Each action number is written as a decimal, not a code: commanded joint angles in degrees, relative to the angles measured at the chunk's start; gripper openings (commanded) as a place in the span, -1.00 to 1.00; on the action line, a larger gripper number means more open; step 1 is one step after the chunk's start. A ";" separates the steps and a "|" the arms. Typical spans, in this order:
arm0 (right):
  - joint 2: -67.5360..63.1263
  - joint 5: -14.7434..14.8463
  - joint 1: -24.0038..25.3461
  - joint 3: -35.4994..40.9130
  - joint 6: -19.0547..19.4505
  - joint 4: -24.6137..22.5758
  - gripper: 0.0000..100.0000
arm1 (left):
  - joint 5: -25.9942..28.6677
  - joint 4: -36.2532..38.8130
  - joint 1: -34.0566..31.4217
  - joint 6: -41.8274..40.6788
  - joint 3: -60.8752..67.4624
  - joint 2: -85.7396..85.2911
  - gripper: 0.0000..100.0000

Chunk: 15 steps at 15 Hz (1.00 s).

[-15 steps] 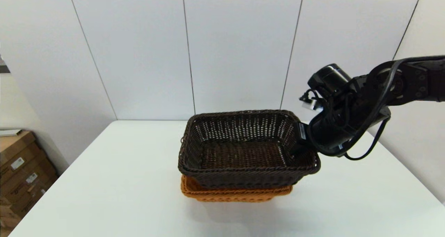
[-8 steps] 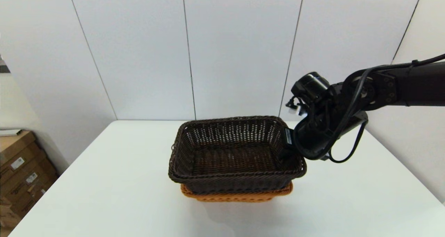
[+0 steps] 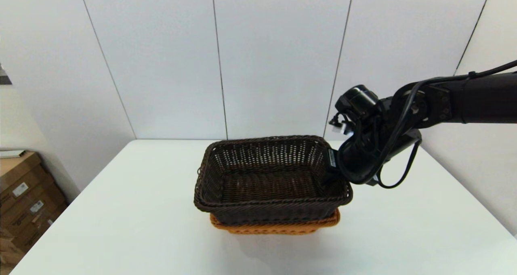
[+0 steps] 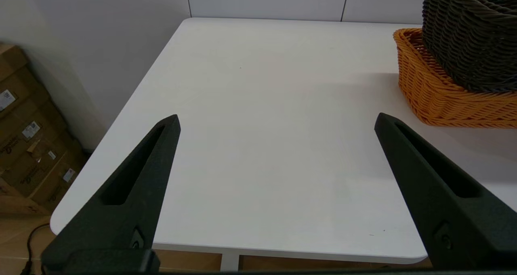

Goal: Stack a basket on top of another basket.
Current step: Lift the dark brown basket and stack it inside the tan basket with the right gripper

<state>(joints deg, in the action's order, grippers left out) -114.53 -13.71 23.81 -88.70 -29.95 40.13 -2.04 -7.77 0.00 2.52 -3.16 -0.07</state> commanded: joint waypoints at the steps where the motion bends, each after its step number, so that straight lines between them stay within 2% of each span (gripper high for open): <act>1: -1.40 -0.08 -0.17 -2.00 -0.19 0.39 -1.00 | 0.01 -0.06 0.00 0.03 -0.01 -0.01 1.00; 4: -2.45 -1.14 -0.17 -2.62 -0.19 0.21 -1.00 | -0.07 -0.06 0.00 0.03 -0.01 -0.01 1.00; 12: -4.47 -1.40 -1.13 -3.32 0.16 0.21 -1.00 | 0.01 -0.06 0.00 0.03 -0.01 -0.01 1.00; 15: -4.47 -2.81 -2.63 -3.23 0.51 0.21 -1.00 | 0.01 -0.06 0.00 0.03 -0.01 -0.01 1.00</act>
<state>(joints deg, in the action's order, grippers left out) -118.86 -16.29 21.85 -92.00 -29.35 40.07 -2.00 -7.74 0.00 2.52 -3.16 -0.07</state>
